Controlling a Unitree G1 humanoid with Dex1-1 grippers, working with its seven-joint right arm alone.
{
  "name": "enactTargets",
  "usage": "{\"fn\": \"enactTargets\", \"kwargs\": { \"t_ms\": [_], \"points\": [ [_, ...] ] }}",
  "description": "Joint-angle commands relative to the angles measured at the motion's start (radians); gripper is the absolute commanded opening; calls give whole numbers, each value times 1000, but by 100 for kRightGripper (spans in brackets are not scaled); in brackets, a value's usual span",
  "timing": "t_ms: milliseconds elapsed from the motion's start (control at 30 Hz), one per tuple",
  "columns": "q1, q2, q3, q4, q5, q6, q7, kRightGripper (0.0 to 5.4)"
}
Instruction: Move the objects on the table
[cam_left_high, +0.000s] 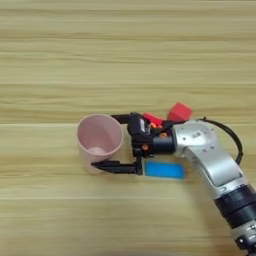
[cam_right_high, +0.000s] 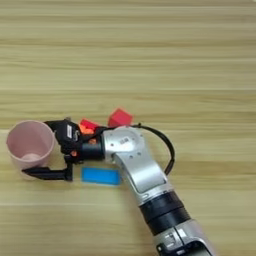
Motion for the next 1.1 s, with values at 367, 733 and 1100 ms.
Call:
{"fn": "enactTargets", "kwargs": {
  "t_ms": [367,733,1100],
  "points": [
    [-162,-45,-241,-105,185,92,-99,445],
    [-218,-124,-384,-45,225,106,-124,444],
    [-202,-265,-496,85,204,57,-93,444]
  ]
}}
